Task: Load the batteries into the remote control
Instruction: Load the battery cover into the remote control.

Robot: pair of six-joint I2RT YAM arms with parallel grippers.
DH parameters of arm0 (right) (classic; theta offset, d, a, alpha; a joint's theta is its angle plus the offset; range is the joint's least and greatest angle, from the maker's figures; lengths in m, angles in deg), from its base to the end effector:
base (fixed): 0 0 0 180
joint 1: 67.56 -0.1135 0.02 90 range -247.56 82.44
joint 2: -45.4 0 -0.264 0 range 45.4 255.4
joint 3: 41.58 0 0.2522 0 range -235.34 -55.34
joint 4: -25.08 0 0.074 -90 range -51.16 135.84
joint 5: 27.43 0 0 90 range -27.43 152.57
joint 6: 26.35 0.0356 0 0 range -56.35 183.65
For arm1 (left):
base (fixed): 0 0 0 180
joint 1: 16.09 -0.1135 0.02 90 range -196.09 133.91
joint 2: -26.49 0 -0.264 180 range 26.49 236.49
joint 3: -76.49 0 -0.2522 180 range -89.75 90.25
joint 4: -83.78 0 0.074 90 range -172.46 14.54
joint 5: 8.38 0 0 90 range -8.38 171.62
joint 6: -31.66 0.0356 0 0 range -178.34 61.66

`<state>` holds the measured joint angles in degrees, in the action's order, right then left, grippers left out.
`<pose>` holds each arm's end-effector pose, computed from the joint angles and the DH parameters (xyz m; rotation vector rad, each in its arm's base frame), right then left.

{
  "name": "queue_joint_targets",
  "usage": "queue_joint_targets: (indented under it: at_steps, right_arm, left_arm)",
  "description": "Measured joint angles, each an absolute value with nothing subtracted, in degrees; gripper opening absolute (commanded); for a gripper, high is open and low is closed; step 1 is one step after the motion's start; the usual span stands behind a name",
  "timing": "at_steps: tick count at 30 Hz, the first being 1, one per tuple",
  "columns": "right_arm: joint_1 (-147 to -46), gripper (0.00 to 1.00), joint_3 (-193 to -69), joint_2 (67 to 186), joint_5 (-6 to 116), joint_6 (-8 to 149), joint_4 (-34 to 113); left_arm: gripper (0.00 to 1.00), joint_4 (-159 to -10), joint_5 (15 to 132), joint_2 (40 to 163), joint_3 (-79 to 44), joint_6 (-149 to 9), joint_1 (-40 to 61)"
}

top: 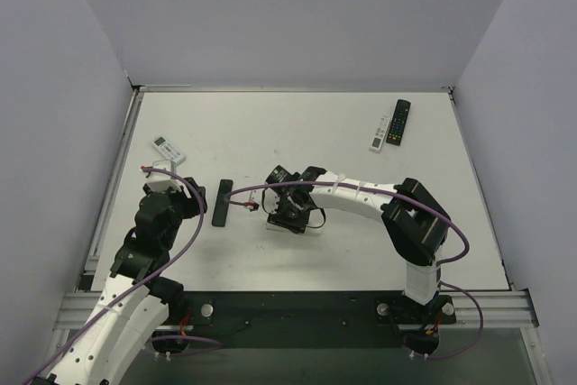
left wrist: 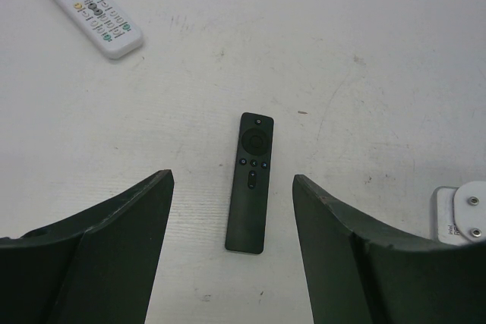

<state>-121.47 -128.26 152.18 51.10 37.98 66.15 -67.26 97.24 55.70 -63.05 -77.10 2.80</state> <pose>0.2214 0.3157 0.1842 -1.7617 2.0075 0.4275 0.1356 -0.0363 0.2586 -0.1846 1.8637 -0.1973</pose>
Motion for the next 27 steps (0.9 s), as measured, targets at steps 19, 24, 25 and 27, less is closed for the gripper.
queue_joint_targets:
  at_steps: [19,24,25,27]
  right_arm:
    - [-121.2,0.36,-128.29,152.18,50.1,37.81,66.5]
    - [-121.2,0.36,-128.31,152.2,49.81,37.83,66.7]
    - [-121.2,0.36,-128.33,152.2,49.75,37.81,66.74]
    - [-121.2,0.36,-128.37,152.2,49.66,37.83,66.81]
  left_arm:
    - [0.74,-67.26,97.2,55.53,-63.05,-77.1,2.8]
    - [0.74,-67.26,97.13,55.51,-63.05,-77.1,2.8]
    - [0.74,-67.26,97.0,55.48,-63.05,-77.1,2.8]
    - [0.74,-67.26,96.82,55.42,-63.05,-77.08,2.8]
